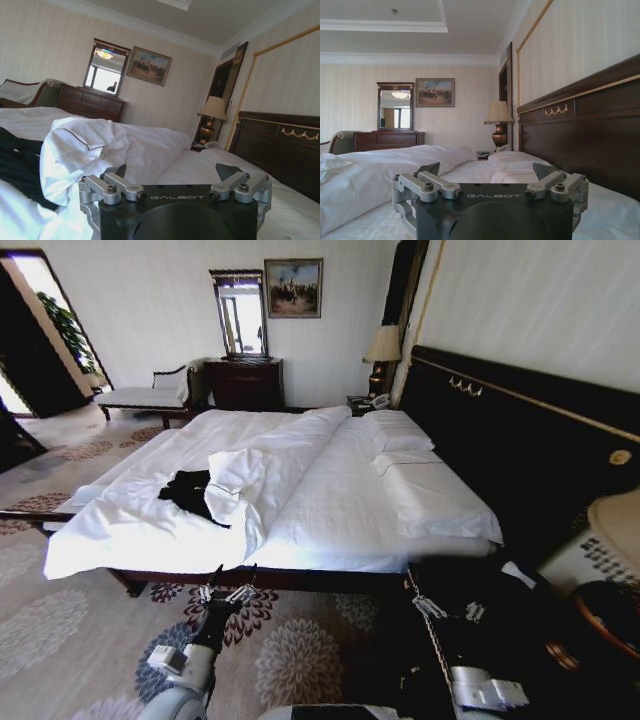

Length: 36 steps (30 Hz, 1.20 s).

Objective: Fold the clothes on the bed.

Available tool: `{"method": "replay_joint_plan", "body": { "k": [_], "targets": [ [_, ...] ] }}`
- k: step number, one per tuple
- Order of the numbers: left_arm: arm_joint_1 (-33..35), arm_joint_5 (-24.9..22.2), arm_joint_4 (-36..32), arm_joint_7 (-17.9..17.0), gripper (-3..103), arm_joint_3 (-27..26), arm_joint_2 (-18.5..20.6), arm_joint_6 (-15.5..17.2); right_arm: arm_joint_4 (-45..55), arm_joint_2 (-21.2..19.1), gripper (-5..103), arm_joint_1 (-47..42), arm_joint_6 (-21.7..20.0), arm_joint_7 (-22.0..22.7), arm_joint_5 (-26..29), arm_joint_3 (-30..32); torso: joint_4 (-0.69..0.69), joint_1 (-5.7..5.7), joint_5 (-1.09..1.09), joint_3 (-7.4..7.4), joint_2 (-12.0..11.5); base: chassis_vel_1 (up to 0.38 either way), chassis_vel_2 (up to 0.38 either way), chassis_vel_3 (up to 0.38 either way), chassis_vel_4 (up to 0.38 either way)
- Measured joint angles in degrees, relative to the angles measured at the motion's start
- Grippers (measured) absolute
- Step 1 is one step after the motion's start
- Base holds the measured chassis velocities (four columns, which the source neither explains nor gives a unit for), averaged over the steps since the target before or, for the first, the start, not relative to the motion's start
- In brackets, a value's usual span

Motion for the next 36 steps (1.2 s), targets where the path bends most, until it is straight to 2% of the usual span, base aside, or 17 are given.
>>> {"method": "replay_joint_plan", "body": {
  "k": [16, 23, 36],
  "targets": [
    [0.8, -0.8, -0.4, -0.1, 100, -1.3, 1.2, -1.8, 0.4, 2.0, 100, -0.8, 1.3, -0.4, -2.3, -0.3, 0.0, 0.05, 0.0, 0.01, 0.0, -0.259, 0.334, 0.262, -0.338],
    [0.7, -0.9, -0.4, -0.6, 100, -1.5, 1.4, -1.9, 0.7, 2.6, 100, -1.3, 2.3, -1.3, -3.1, -0.6, 0.0, 0.01, -0.01, 0.0, 0.0, -0.002, 0.184, -0.015, -0.172],
    [0.0, -1.7, -0.2, -0.7, 100, -1.8, 1.5, -2.4, 0.4, 3.2, 100, -0.9, 2.4, -1.3, -3.4, -0.8, -0.01, -0.03, 0.0, -0.01, 0.0, 0.045, 0.03, -0.036, -0.021]
  ]
}}
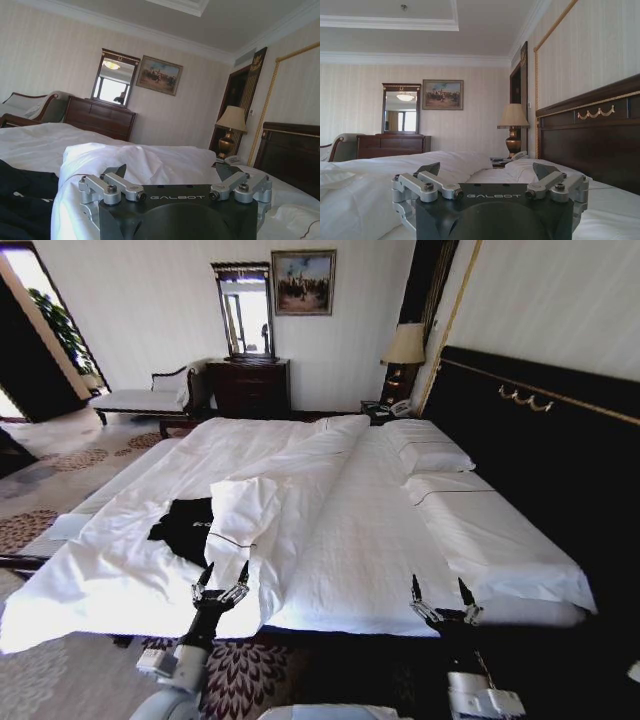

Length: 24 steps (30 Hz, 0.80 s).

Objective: Fold the clothes on the bed.

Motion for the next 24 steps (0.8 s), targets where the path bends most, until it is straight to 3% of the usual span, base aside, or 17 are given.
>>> {"method": "replay_joint_plan", "body": {
  "k": [6, 15, 24],
  "targets": [
    [0.3, 0.3, 0.5, 0.1, 100, 0.1, -0.2, -0.7, -0.4, 0.2, 100, 0.1, 0.2, 0.0, -0.1, 0.0, 0.0, 0.01, -0.01, 0.0, 0.0, 0.059, 0.186, -0.056, -0.181],
    [0.6, 0.8, -0.5, 0.0, 100, -0.2, -0.5, -0.9, -0.8, 0.5, 100, 0.4, 2.0, -0.3, -1.5, 0.3, 0.0, 0.04, -0.04, 0.01, 0.0, 0.11, 0.316, -0.098, -0.334],
    [1.4, 5.1, -0.7, 0.0, 100, -0.7, -1.4, -2.0, -0.8, -0.5, 100, 0.4, 2.2, -0.4, -1.4, 0.9, 0.0, 0.03, 0.02, 0.01, 0.0, -0.006, 0.15, 0.029, -0.141]
  ]
}}
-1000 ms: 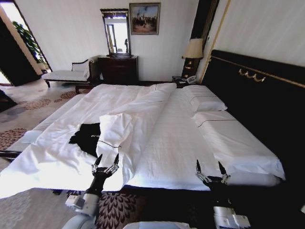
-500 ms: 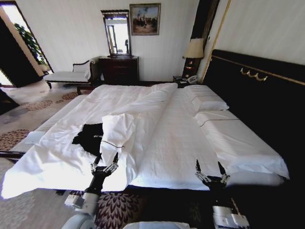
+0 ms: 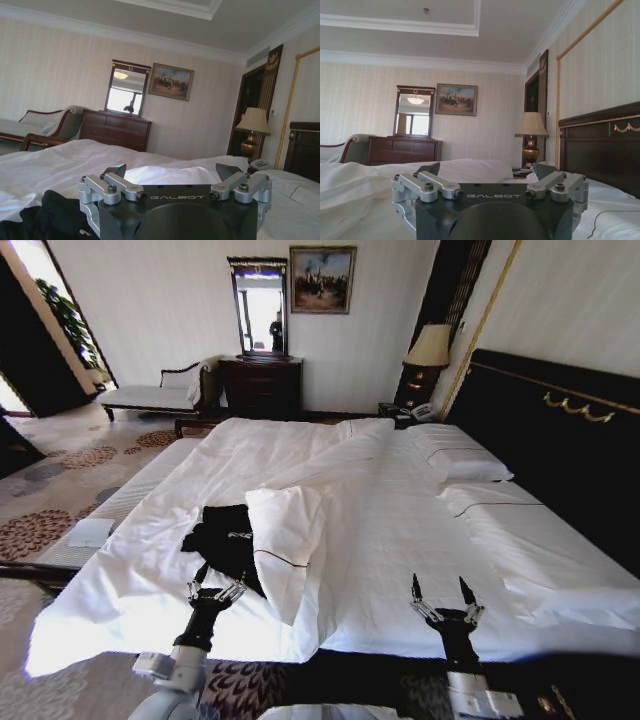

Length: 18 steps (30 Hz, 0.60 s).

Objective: Fold the clothes on the bed.

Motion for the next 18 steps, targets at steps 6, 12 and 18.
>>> {"method": "replay_joint_plan", "body": {
  "k": [6, 12, 18],
  "targets": [
    [0.5, 0.2, -0.1, -0.1, 100, -0.7, -0.1, -0.5, -0.7, -0.4, 100, 0.5, -0.1, 0.1, 0.3, 0.0, 0.0, -0.03, 0.0, -0.01, 0.0, -0.101, 0.07, 0.084, -0.08],
    [0.2, -0.3, 0.2, -0.5, 100, -1.7, 0.6, -0.5, -1.2, -0.8, 100, 2.1, -0.7, 1.6, 3.2, -1.5, -0.01, -0.02, -0.03, -0.01, 0.0, -0.07, 0.213, 0.059, -0.223],
    [0.8, -0.2, 0.3, -1.0, 100, -2.4, 0.0, -0.3, -0.8, -4.9, 100, 4.3, -4.8, 3.9, 13.7, -4.4, 0.0, 0.09, -0.06, 0.02, 0.0, -0.019, 0.187, 0.024, -0.164]
  ]
}}
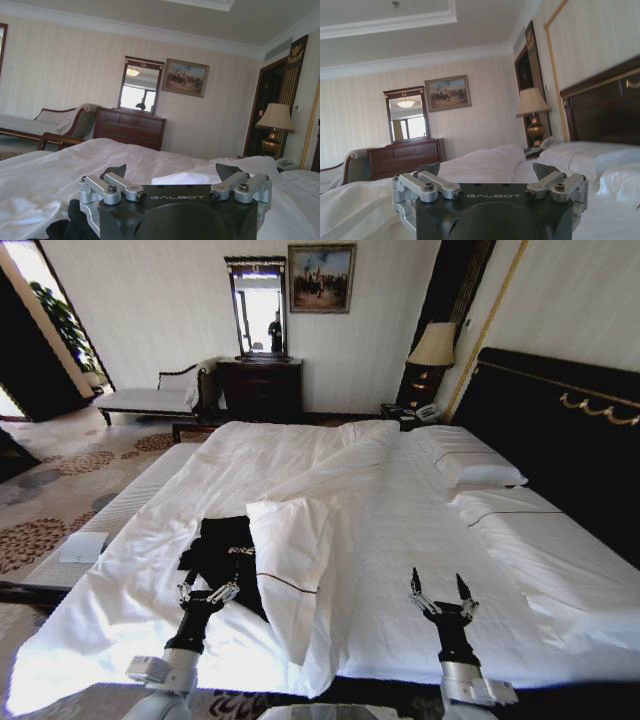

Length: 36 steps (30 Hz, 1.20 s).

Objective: Fold the clothes on the bed.

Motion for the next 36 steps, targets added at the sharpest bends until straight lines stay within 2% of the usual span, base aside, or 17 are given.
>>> {"method": "replay_joint_plan", "body": {
  "k": [2, 3, 6, 7, 8, 11, 12, 14, 16, 17, 21, 27, 36],
  "targets": [
    [0.8, 0.0, -0.6, -0.1, 100, -0.1, -0.4, 0.3, 0.0, -2.0, 100, 0.9, -2.0, 1.4, 4.5, -1.5, 0.0, -0.03, 0.03, 0.0, 0.0, -0.011, 0.03, 0.0, -0.017],
    [0.8, 0.0, -0.6, -0.1, 100, -0.1, -0.4, 0.3, 0.0, -2.0, 100, 0.9, -2.0, 1.4, 4.5, -1.5, 0.0, -0.03, 0.03, 0.0, 0.0, 0.0, 0.0, 0.0, 0.0],
    [2.5, -0.4, -2.2, -0.6, 100, -0.6, -1.0, 1.2, 0.2, -5.5, 100, 2.9, -5.7, 3.7, 13.2, -4.0, -0.02, -0.16, 0.08, -0.04, 0.0, -0.006, -0.051, 0.0, 0.047],
    [3.1, -0.8, -2.8, -0.8, 100, -0.9, -1.2, 1.6, 0.4, -6.9, 100, 4.2, -7.0, 3.9, 18.0, -4.7, -0.03, -0.17, 0.08, -0.05, 0.1, -0.007, -0.092, 0.0, 0.077],
    [3.1, -0.8, -2.8, -0.8, 100, -0.9, -1.2, 1.6, 0.4, -6.9, 100, 4.2, -7.0, 3.9, 18.0, -4.7, -0.03, -0.17, 0.08, -0.05, 0.1, -0.007, -0.092, 0.0, 0.077],
    [4.8, -1.3, -3.8, -1.6, 100, -2.2, -1.5, 2.0, 2.1, -12.2, 100, 8.6, -13.0, 3.8, 36.2, -5.3, 0.0, -0.17, 0.07, -0.04, 0.1, 0.012, -0.055, 0.0, 0.048],
    [4.8, -1.3, -3.8, -1.6, 100, -2.2, -1.5, 2.0, 2.1, -12.2, 100, 8.6, -13.0, 3.8, 36.2, -5.3, 0.0, -0.17, 0.07, -0.04, 0.1, 0.0, 0.0, 0.0, 0.0],
    [5.6, -0.6, -3.9, -2.0, 100, -3.2, -2.1, 1.5, 3.6, -17.3, 100, 13.6, -18.1, 4.1, 50.1, -5.0, 0.0, -0.11, 0.02, -0.02, 0.0, 0.0, 0.0, 0.0, 0.0],
    [6.3, -0.2, -3.4, -2.2, 100, -4.0, -2.5, 0.5, 3.3, -20.6, 100, 18.0, -21.3, 3.9, 56.3, -5.4, 0.01, -0.07, 0.01, -0.01, 0.0, 0.0, 0.0, 0.0, 0.0],
    [6.3, -0.2, -3.4, -2.2, 100, -4.0, -2.5, 0.5, 3.3, -20.6, 100, 18.0, -21.3, 3.9, 56.3, -5.4, 0.01, -0.07, 0.01, -0.01, 0.0, 0.0, 0.0, 0.0, 0.0],
    [7.5, 0.2, -1.7, -2.8, 100, -5.7, -3.4, -1.4, -2.0, -24.9, 100, 26.9, -26.6, 3.9, 61.1, -9.3, 0.01, -0.07, 0.05, -0.01, 0.0, 0.0, 0.0, 0.0, 0.0],
    [8.5, 0.6, -1.2, -3.1, 100, -7.5, -3.6, -2.2, -8.8, -27.5, 100, 36.1, -29.3, 4.4, 62.2, -15.3, -0.02, -0.11, 0.04, -0.02, 0.0, 0.0, 0.0, 0.0, 0.0],
    [7.8, 2.9, -0.5, -3.2, 100, -8.0, -3.8, -2.4, -19.2, -27.2, 100, 51.9, -32.6, 6.0, 63.5, -26.6, 0.0, -0.09, 0.03, -0.01, 0.0, 0.0, 0.0, 0.0, 0.0]
  ]
}}
